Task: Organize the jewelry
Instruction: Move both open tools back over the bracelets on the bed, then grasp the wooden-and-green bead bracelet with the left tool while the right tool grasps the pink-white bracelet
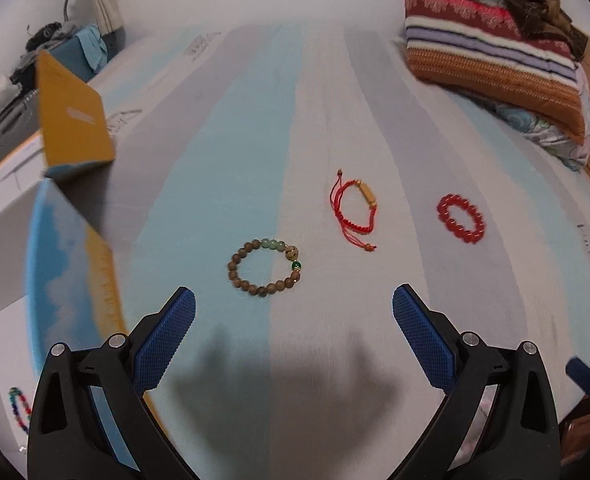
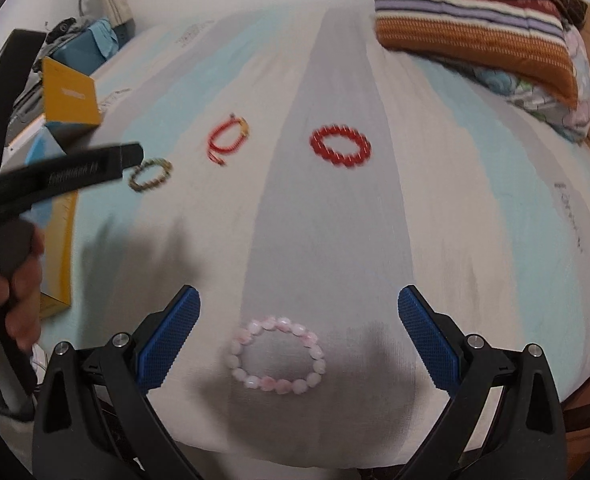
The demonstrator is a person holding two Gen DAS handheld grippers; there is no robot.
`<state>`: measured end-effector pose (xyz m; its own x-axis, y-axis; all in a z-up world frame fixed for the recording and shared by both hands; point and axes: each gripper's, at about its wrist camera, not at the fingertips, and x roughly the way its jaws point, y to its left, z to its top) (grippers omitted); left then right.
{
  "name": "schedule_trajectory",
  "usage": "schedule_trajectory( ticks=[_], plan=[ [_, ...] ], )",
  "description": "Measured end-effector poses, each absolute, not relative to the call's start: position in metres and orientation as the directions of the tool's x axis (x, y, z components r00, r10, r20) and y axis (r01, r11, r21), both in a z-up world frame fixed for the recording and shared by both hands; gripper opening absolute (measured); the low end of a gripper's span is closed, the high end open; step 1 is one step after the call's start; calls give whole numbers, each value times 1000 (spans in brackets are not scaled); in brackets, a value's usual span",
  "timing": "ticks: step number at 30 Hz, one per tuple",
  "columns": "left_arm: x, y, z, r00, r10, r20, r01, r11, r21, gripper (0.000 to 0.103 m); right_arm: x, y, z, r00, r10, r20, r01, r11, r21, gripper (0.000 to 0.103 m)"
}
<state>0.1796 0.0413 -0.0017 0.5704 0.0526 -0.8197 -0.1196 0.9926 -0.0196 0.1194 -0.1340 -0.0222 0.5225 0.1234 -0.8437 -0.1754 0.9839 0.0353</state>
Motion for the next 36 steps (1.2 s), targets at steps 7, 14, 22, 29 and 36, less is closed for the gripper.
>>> schedule_trajectory(
  ticks=[7,14,22,29,36],
  plan=[
    [209,47,-42,524,66,-849,-144,989,-12,97,126,-137,-60,465,121,-877,-193,981,33,95],
    [226,52,-53,510,122,-851,-169,985,39,97,122,-140,-72,436,137,-890,-208,977,48,95],
    [233,61,-67,486,149,-861,-211,976,50,97,120,-142,-82,411,143,-901,-207,976,60,95],
    [238,67,-78,467,126,-875,-213,977,27,91,121,-140,-86,387,139,-911,-230,972,51,74],
    [235,63,-76,476,118,-872,-185,982,31,65,119,-136,-89,378,138,-915,-264,964,36,53]
  ],
)
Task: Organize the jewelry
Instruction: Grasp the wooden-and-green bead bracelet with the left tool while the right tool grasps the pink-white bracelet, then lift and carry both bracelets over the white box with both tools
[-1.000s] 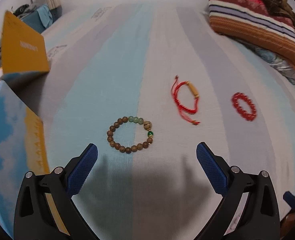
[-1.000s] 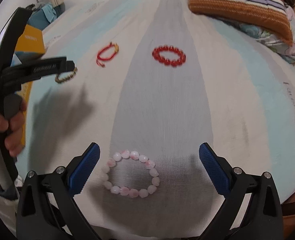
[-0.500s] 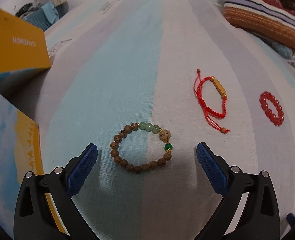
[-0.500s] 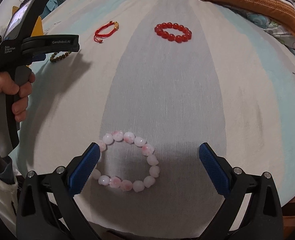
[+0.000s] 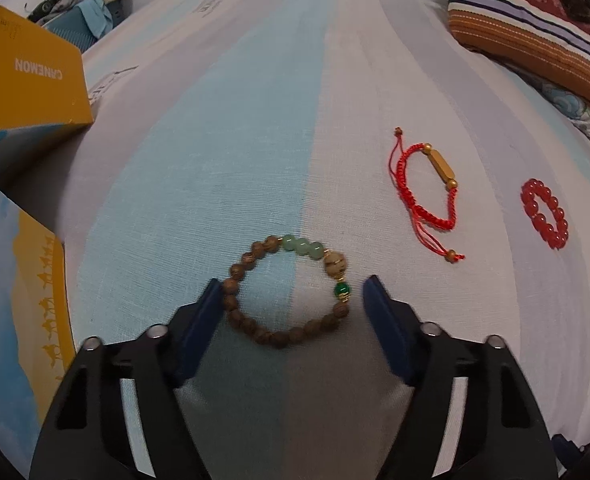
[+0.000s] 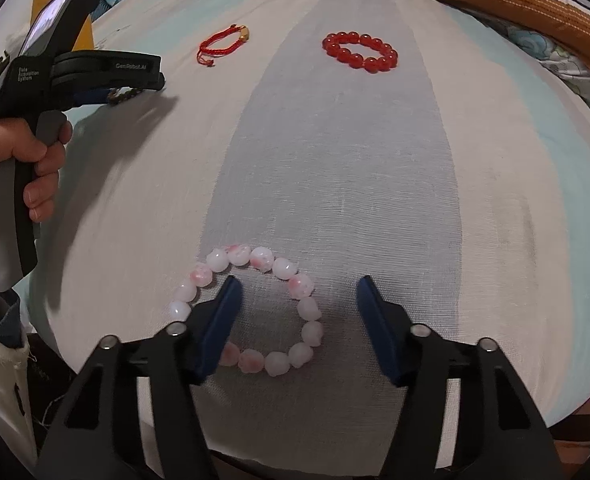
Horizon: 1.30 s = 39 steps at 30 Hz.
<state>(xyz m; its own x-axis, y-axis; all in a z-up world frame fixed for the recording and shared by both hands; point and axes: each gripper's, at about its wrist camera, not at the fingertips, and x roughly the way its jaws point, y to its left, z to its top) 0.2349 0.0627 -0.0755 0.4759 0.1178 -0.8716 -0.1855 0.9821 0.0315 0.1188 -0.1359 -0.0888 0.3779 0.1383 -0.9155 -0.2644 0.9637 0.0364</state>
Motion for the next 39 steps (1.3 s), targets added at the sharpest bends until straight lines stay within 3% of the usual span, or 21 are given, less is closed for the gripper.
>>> schedule_trajectory(
  ticks=[9,12,39],
  plan=[
    [228,62,-72,480,103,-871,-166,986,25,35,116,-134,-87,397,122,-910,-268,963,12,23],
    [225,62,-69,486,84,-870,-157,988,8,8,116,-134,-86,409,115,-905,-270,963,0,11],
    [201,52,-36,567,40,-823,-114,993,-31,7,108,-140,-47,544,213,-811,-252,964,84,11]
  ],
)
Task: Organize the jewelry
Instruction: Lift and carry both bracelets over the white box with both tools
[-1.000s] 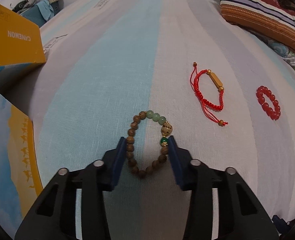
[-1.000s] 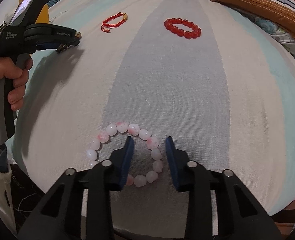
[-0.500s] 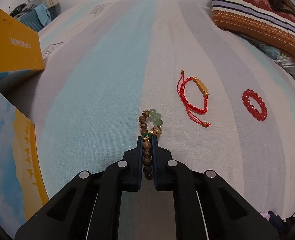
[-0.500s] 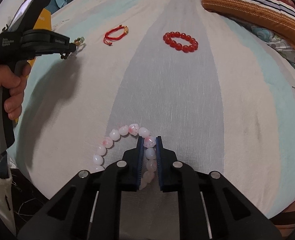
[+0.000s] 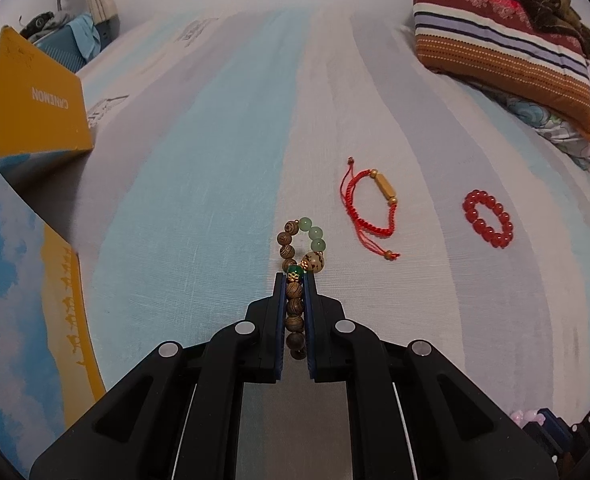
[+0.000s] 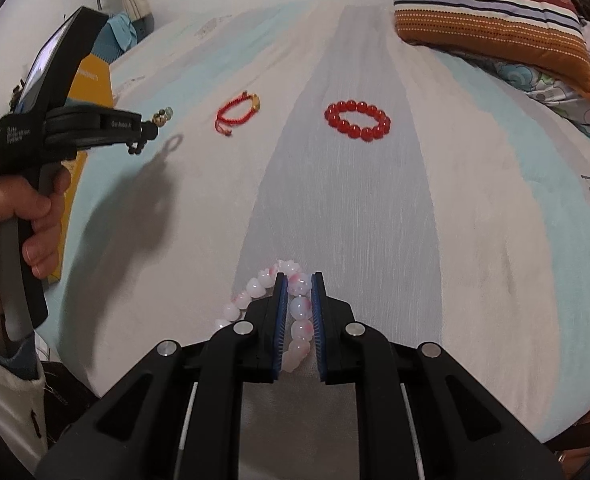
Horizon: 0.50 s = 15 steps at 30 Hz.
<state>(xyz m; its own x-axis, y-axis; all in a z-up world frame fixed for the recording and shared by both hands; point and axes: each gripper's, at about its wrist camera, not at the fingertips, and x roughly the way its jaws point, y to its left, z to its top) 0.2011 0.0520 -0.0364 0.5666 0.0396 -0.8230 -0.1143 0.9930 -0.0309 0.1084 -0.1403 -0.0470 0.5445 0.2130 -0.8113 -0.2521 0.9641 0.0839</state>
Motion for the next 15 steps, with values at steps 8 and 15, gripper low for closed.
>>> schedule_trajectory(
  ticks=[8,15],
  plan=[
    [195,54,-26,579,20,-815,-100,994,-47,7,109,-140,-41,550,240,-800,-255,960,113,11],
    [189,54,-24,569,22,-822,-100,994,-42,7,106,-133,-35,547,261,-795,-277,953,123,11]
  ],
)
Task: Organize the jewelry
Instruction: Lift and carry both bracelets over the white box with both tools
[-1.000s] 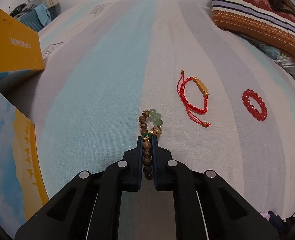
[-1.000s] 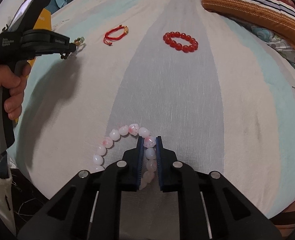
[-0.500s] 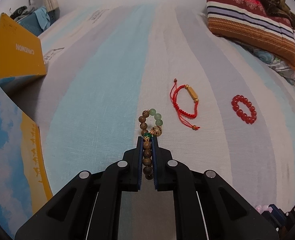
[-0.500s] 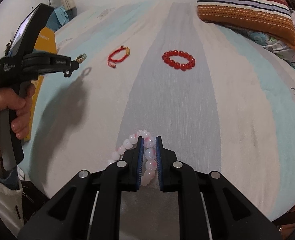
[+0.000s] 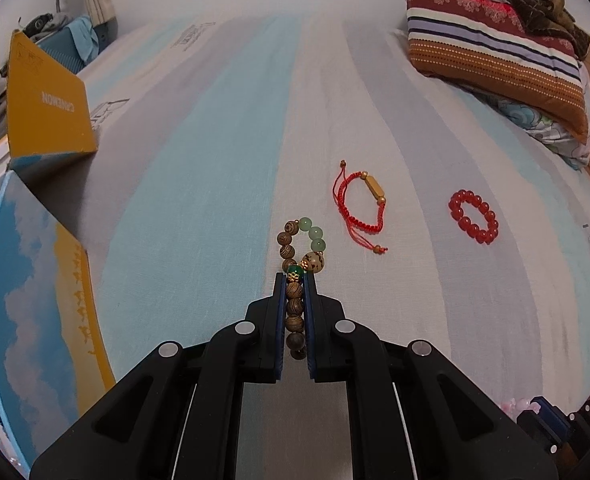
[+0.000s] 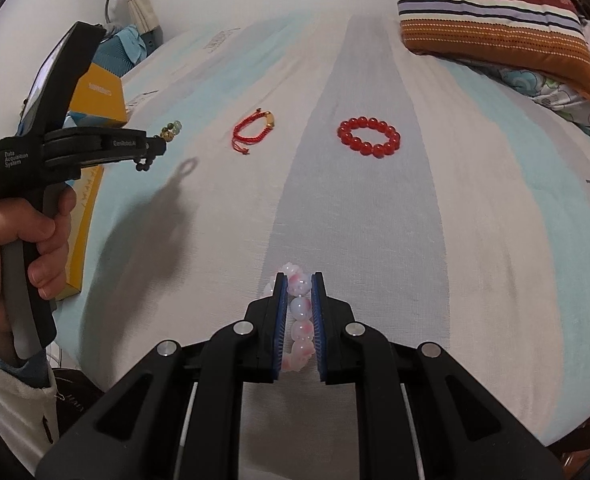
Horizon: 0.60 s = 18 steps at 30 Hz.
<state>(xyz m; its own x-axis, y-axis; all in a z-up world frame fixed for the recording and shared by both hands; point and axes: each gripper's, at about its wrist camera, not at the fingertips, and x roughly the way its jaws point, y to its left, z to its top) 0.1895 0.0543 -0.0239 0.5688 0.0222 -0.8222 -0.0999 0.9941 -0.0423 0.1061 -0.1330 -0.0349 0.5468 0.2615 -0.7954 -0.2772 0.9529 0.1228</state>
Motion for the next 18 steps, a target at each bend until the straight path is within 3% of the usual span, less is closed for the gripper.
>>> schedule_trajectory(
  ticks=[18],
  plan=[
    [160,49,-7,561,20,-828,-90,995,-37,7,113,-125,-8,568,237,-788,-242,963,115,11]
  ],
)
